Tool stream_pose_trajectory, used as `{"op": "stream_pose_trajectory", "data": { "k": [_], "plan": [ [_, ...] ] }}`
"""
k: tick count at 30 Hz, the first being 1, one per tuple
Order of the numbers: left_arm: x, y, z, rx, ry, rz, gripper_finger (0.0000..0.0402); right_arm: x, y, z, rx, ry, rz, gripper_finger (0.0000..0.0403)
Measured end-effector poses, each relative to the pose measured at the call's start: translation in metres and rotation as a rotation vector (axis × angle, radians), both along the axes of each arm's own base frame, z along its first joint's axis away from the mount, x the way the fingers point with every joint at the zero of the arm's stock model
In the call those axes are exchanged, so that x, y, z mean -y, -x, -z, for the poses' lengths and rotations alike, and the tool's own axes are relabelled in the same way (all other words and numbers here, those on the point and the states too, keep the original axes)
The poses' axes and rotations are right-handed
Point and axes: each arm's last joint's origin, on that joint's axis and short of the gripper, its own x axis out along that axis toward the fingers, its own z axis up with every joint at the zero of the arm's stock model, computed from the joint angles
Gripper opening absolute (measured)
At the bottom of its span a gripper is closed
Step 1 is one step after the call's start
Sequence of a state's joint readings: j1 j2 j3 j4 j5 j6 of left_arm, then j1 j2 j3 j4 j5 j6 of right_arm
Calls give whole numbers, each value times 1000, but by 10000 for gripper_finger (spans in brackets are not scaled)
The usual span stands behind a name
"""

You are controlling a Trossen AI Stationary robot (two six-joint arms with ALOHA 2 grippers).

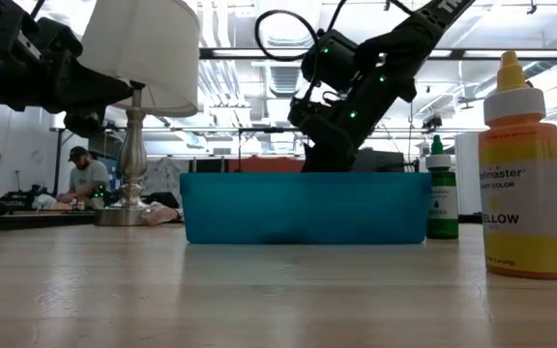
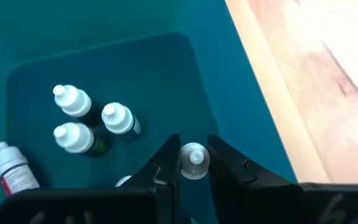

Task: Pick & Place food coloring
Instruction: Put the small blue food coloring bottle into the blue bin

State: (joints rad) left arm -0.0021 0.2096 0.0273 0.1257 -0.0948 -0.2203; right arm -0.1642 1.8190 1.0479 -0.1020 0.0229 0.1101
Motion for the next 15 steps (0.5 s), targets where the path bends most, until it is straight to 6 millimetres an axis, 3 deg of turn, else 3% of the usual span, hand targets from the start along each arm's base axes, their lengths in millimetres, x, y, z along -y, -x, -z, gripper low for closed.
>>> {"op": "stream_pose_trajectory", "data": {
  "k": [7,15],
  "plan": [
    [0,0,0,3,0,0,2,2,-10,4,-7,-7,4,45],
    [0,0,0,1,0,0,2,2,-9,5,-28,-13,12,45]
  ]
}}
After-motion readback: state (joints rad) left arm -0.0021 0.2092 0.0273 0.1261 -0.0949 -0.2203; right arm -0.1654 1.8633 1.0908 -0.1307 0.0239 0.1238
